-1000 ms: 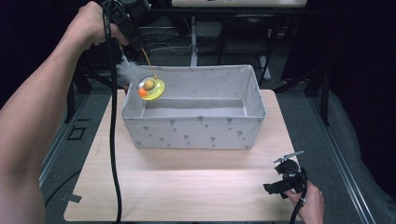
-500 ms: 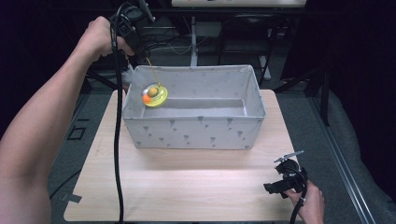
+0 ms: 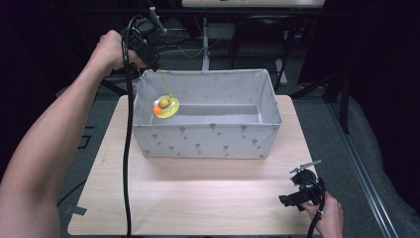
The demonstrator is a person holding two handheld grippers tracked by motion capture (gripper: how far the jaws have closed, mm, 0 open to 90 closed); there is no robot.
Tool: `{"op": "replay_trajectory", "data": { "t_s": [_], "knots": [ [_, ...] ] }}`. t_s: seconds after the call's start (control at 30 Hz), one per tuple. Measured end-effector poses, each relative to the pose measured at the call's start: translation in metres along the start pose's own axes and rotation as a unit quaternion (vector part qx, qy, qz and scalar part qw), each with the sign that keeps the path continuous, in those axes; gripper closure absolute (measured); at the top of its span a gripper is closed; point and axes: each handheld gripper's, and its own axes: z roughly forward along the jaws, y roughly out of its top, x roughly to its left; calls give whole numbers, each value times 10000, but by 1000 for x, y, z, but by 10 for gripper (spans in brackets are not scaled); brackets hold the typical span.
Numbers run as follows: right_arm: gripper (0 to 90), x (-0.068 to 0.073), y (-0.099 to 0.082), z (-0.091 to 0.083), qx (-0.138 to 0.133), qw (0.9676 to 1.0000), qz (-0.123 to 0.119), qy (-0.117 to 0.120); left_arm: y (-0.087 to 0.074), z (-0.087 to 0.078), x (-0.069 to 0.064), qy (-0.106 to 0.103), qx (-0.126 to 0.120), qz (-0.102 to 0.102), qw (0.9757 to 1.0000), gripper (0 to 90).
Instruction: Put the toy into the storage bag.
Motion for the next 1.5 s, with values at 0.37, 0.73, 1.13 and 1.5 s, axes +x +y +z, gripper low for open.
{"op": "replay_trajectory", "data": {
  "t_s": [0.37,0.73,1.13,1.5],
  "knots": [
    [26,0,0,2,9,10000,44,68,-8,17,0,-108,-26,-29,9999,882],
    [26,-1,-1,0,40,10000,-26,0,-12,31,-4,-238,138,-24,9996,882],
    [26,-1,0,1,86,10000,-35,-35,-21,38,-7,-256,176,21,9995,882],
    [26,-1,0,1,102,9999,-31,30,-34,53,-7,-347,202,6,9992,882]
  ]
}}
